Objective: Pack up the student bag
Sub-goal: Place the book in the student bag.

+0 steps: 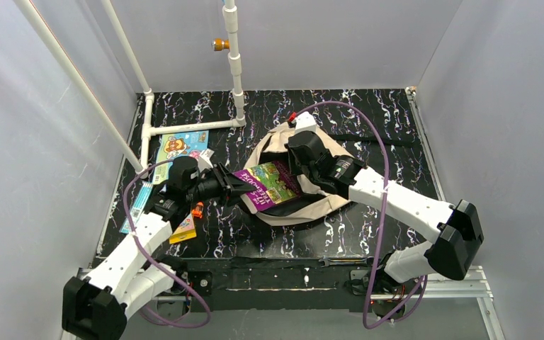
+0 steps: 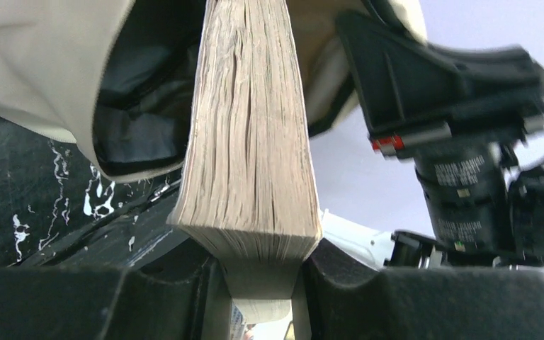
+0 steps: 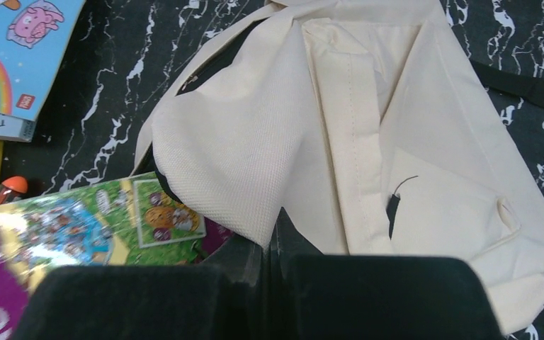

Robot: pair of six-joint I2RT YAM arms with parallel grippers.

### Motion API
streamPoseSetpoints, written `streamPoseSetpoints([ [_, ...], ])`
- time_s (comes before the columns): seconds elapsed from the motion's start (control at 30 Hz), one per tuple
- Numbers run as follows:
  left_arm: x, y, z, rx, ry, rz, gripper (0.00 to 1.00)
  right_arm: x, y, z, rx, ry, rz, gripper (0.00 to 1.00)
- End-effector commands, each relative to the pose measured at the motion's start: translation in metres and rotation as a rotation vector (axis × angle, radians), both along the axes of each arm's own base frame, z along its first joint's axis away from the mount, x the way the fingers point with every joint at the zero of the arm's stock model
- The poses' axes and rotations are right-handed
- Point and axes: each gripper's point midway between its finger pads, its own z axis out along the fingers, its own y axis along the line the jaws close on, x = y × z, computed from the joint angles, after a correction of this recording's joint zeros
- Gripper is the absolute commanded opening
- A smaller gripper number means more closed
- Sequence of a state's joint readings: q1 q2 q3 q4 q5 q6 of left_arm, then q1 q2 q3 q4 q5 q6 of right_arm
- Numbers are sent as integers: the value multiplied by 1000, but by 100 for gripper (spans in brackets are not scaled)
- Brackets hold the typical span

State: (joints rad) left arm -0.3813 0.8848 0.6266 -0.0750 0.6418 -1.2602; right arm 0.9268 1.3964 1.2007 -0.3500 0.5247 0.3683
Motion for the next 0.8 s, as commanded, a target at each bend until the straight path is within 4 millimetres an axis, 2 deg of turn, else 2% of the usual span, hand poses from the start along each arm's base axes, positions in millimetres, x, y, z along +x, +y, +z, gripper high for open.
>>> streamPoseSetpoints([
  [0.0,32,-1,4,-26,-14,116,0,4,28,52,223,-78,41,1],
  [0.1,52,-2,4,8,-42,179,0,3,31,51,241,-64,44,1],
  [0.17,61,-14,15,-31,-58,144,0,3,32,51,243,-59,44,1],
  [0.4,72,-56,8,-95,-31,70,0,5,34,53,238,-63,45,1],
  [0.57,87,-79,11,-103,-157,83,0,6,33,55,237,-65,45,1],
  [0.77,113,-93,-16,-22,-173,128,0,5,31,62,242,-78,44,1],
])
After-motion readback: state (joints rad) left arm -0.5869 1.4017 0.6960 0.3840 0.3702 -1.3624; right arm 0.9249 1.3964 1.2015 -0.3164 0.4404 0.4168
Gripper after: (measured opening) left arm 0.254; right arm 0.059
